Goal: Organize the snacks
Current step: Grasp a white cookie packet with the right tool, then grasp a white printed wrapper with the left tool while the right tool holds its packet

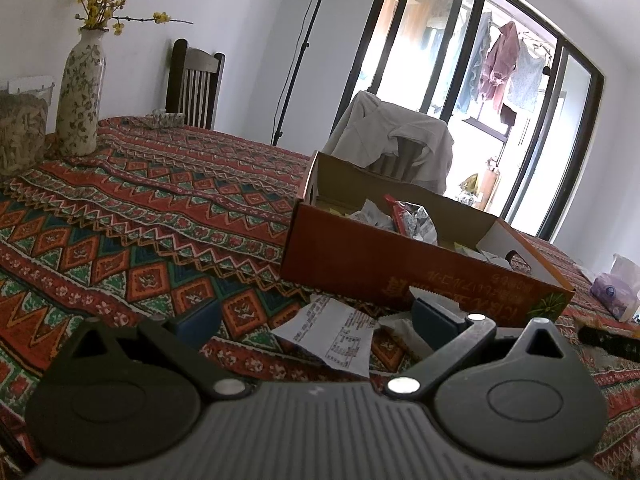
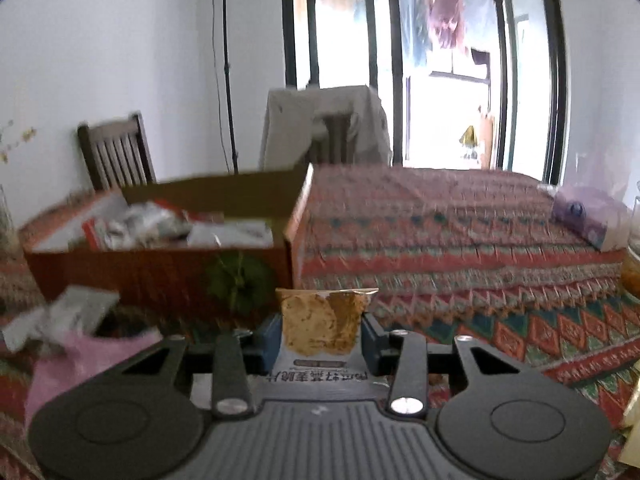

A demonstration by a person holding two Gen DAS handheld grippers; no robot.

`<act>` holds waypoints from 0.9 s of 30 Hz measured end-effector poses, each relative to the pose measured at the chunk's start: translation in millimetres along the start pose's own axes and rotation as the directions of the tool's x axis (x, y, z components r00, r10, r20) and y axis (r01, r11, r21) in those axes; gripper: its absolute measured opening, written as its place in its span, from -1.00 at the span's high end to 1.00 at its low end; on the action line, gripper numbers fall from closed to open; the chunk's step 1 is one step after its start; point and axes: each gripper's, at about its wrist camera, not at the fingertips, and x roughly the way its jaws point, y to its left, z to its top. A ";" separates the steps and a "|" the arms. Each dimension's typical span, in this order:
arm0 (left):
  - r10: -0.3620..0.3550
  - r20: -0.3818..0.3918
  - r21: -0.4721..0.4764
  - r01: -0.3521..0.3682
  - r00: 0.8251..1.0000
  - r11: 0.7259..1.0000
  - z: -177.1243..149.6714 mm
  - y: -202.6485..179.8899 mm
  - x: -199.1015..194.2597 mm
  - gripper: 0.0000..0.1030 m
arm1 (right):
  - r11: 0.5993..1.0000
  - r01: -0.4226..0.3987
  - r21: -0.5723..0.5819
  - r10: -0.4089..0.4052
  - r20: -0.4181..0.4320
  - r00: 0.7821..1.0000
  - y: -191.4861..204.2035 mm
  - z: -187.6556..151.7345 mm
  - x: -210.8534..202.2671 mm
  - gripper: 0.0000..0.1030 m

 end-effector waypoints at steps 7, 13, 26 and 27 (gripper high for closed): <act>0.003 -0.006 -0.003 -0.003 1.000 1.000 0.1 0.8 0.5 -1.00 | 1.000 0.006 -0.028 -0.004 0.055 0.998 11.3 -3.8 0.2 0.22; 0.064 -0.061 0.034 -0.062 0.996 0.997 0.1 -6.9 9.9 -1.00 | 1.000 0.014 -0.019 -0.013 0.075 0.997 8.4 -4.4 -1.6 0.21; 0.200 -0.256 0.270 -0.129 0.946 0.954 3.8 -37.5 55.1 -1.00 | 1.000 0.005 0.020 -0.008 0.127 0.992 1.5 -7.2 -10.5 0.21; 0.208 -0.262 0.274 -0.134 0.942 0.952 5.8 -38.6 58.4 -1.00 | 1.000 0.005 0.020 -0.008 0.129 0.992 1.6 -7.3 -10.9 0.21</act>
